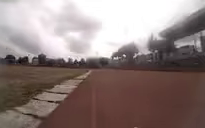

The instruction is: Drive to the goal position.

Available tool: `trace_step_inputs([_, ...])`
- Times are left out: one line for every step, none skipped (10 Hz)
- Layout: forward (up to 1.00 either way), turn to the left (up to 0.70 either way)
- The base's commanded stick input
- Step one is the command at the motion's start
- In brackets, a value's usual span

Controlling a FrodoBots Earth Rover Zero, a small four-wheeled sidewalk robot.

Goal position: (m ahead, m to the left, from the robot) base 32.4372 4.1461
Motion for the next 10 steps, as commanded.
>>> trace_step_inputs([1.0, 0.0])
trace_step_inputs([1.0, 0.0])
trace_step_inputs([1.0, 0.0])
trace_step_inputs([1.0, 0.0])
trace_step_inputs([1.0, 0.0])
trace_step_inputs([1.0, 0.0])
trace_step_inputs([1.0, 0.0])
trace_step_inputs([1.0, 0.0])
trace_step_inputs([1.0, 0.0])
trace_step_inputs([1.0, 0.0])
